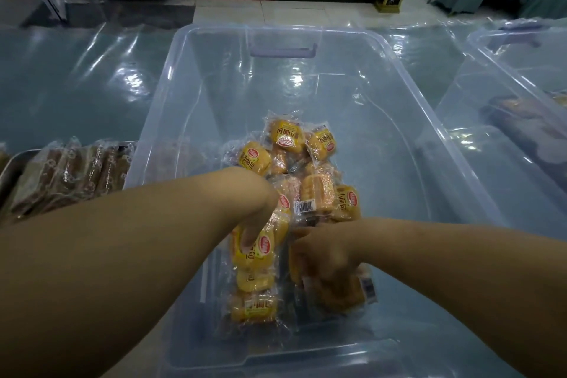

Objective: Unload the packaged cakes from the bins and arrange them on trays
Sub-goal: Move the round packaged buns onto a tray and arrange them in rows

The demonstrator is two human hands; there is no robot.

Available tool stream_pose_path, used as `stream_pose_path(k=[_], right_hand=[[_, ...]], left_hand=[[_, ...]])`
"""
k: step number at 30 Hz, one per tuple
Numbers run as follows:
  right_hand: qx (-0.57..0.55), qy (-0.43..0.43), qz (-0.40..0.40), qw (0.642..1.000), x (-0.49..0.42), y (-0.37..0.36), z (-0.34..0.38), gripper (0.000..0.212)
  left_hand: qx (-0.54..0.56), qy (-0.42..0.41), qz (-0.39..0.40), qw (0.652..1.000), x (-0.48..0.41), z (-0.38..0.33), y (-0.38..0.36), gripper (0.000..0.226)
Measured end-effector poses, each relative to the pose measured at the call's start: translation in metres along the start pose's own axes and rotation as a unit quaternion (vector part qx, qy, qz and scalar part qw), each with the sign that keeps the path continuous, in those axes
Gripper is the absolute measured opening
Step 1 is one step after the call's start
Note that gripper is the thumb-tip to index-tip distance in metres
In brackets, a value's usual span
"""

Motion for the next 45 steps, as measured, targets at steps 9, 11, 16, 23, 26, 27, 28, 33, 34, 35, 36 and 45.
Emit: stream_pose_path(k=[9, 11, 16, 23, 26, 27, 28, 33, 34, 35, 36, 45], right_hand=[[0.083, -0.014, -0.094, 0.992, 0.003, 0.006, 0.008, 0.033], [0.052, -0.001, -0.114, 0.992, 0.004, 0.005, 0.010, 0.025], [0.017, 0.017, -0.157, 0.987, 0.011, 0.010, 0.010, 0.015], [0.002, -0.016, -0.313, 0.950, 0.043, 0.041, 0.006, 0.016], [0.016, -0.028, -0.389, 0.921, 0.067, 0.054, 0.003, 0.013], [0.016, -0.038, -0.412, 0.910, 0.076, 0.057, 0.002, 0.013], [0.016, -0.048, -0.437, 0.898, 0.084, 0.060, 0.001, 0.013], [-0.030, -0.074, -0.552, 0.830, 0.119, 0.069, 0.000, 0.008], [-0.040, -0.071, -0.574, 0.815, 0.125, 0.069, 0.001, 0.008], [-0.050, -0.065, -0.596, 0.799, 0.131, 0.070, 0.003, 0.007], [-0.058, -0.061, -0.616, 0.784, 0.136, 0.070, 0.005, 0.007], [-0.108, 0.006, -0.787, 0.607, 0.183, 0.076, 0.077, 0.021]], left_hand=[[-0.012, 0.019, -0.001, 1.000, 0.011, 0.006, 0.008, 0.087], [-0.006, 0.024, 0.000, 1.000, 0.014, 0.009, 0.008, 0.086], [0.027, 0.026, -0.016, 0.999, 0.028, 0.013, 0.009, 0.078], [0.153, 0.053, -0.131, 0.978, 0.065, 0.034, 0.018, 0.074], [0.207, 0.070, -0.239, 0.946, 0.086, 0.047, 0.018, 0.052], [0.228, 0.075, -0.275, 0.931, 0.094, 0.052, 0.017, 0.046], [0.250, 0.080, -0.309, 0.914, 0.102, 0.056, 0.015, 0.045], [0.378, 0.082, -0.448, 0.806, 0.141, 0.063, 0.002, 0.044], [0.392, 0.081, -0.467, 0.788, 0.149, 0.062, -0.001, 0.045], [0.402, 0.078, -0.484, 0.773, 0.156, 0.061, -0.003, 0.046], [0.411, 0.075, -0.499, 0.759, 0.163, 0.060, -0.006, 0.048], [0.462, 0.080, -0.651, 0.597, 0.246, 0.073, -0.053, 0.062]])
Point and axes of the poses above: each hand's wrist, its own x-axis away from the middle knuckle, its own y-axis out of the back of the hand, z = x × y, the point moved 1 cm from there along -x, towards the middle knuckle, and after that the axes turned 3 degrees about x, right-handed, at the moved point
